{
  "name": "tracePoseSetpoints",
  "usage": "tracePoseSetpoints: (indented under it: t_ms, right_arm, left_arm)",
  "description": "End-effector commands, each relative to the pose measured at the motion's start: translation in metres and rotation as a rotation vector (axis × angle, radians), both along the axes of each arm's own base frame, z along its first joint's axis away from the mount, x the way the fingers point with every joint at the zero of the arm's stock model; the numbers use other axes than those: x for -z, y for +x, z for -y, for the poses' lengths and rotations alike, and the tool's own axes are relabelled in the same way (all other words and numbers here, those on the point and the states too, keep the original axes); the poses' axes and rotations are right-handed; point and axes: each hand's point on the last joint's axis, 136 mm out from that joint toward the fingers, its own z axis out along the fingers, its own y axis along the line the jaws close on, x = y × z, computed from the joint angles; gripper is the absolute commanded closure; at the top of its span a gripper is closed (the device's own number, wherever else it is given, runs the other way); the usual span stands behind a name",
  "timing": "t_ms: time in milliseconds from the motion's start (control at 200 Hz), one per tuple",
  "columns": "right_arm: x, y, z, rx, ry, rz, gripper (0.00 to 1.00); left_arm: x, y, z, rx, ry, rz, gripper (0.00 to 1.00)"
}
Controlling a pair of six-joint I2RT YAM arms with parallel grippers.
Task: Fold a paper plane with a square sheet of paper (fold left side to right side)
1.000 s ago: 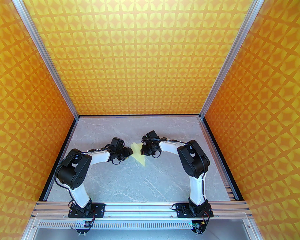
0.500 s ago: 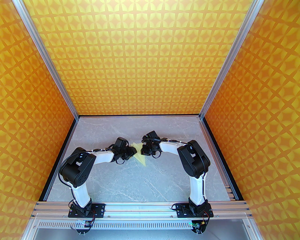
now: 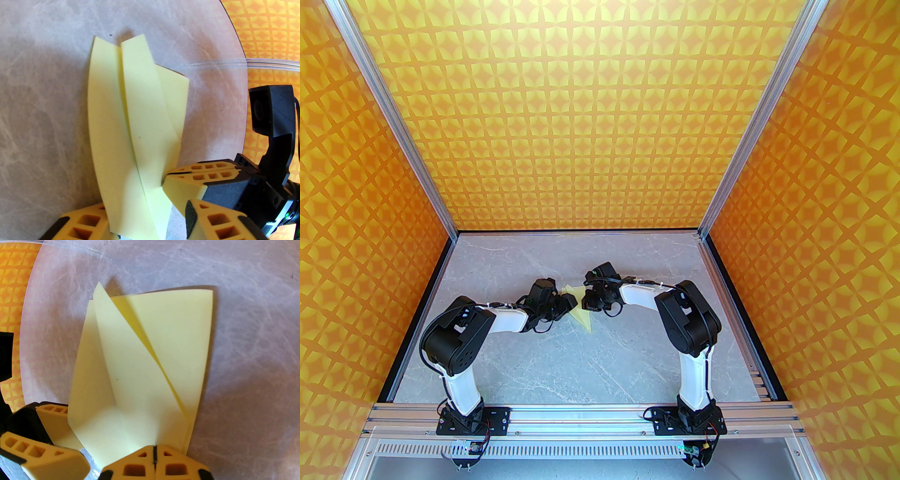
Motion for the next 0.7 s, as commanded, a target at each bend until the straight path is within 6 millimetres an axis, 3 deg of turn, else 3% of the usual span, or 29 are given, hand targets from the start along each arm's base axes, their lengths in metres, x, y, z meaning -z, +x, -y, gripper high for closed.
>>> tracePoseSetpoints:
  t_ms: [0, 235, 460, 520, 695]
  right_arm:
    - [-0.008, -0.002, 0.006, 0.040, 0.043, -0.006, 1.00]
    - [-0.022, 0.002, 0.000, 0.055, 0.120, 0.010, 1.00]
    - [-0.055, 0.009, 0.009, 0.119, 0.194, 0.088, 0.92]
    - [-0.067, 0.010, 0.015, 0.137, 0.197, 0.117, 0.88]
    - [-0.090, 0.009, 0.043, 0.214, 0.160, 0.190, 0.74]
  left_arm:
    - [0.004, -0.007, 0.005, -0.001, -0.014, 0.010, 0.51]
    - [0.006, -0.004, 0.019, 0.020, -0.028, 0.049, 0.51]
    - [0.015, 0.004, 0.022, 0.021, -0.017, 0.061, 0.68]
    - [0.016, 0.005, 0.023, 0.027, -0.013, 0.066, 0.81]
    - [-0.003, 0.009, 0.017, 0.030, 0.012, 0.106, 0.95]
